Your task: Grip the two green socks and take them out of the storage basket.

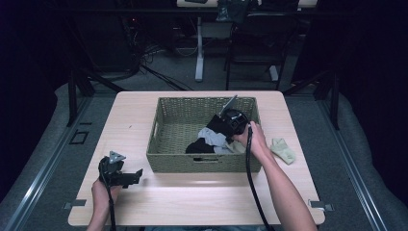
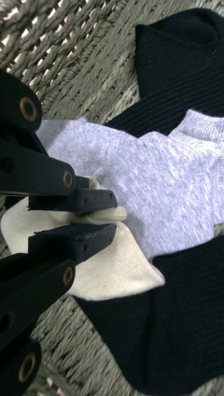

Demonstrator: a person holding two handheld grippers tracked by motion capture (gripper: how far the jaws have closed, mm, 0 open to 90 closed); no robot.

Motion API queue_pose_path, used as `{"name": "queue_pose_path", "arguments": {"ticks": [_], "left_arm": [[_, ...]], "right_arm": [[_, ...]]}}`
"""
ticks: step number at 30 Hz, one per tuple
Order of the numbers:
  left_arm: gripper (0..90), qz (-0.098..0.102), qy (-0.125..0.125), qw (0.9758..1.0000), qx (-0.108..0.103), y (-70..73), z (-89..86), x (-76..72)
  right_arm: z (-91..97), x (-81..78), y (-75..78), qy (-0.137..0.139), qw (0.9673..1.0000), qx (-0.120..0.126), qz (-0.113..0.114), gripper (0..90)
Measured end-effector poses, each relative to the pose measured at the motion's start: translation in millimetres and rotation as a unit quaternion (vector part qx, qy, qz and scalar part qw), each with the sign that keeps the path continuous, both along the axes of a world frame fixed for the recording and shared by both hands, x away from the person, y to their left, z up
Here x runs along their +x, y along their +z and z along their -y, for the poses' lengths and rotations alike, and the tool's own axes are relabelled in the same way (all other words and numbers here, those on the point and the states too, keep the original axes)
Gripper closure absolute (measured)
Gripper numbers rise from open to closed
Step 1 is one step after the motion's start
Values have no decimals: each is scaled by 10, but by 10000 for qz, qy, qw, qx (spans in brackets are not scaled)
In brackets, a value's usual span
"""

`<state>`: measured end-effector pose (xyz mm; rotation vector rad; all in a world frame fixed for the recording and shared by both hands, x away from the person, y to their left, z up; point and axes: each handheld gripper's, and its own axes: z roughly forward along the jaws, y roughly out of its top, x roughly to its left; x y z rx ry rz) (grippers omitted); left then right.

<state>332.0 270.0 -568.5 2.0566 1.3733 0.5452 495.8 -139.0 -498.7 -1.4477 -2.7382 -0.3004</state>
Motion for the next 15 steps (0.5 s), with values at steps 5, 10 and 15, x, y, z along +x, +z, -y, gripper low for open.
{"name": "queue_pose_path", "arguments": {"ticks": [5, 10, 15], "left_arm": [[2, 6, 0, 10000, -9, -1, 5, 0], [2, -2, -2, 10000, -11, 0, 5, 1], [2, 6, -5, 10000, -13, -1, 7, 1]], "right_arm": [[82, -22, 168, -23, 9998, 168, 110, 828], [145, -58, 409, -41, 9991, 277, 321, 827], [194, -83, 659, 0, 9983, 321, 478, 828]]}}
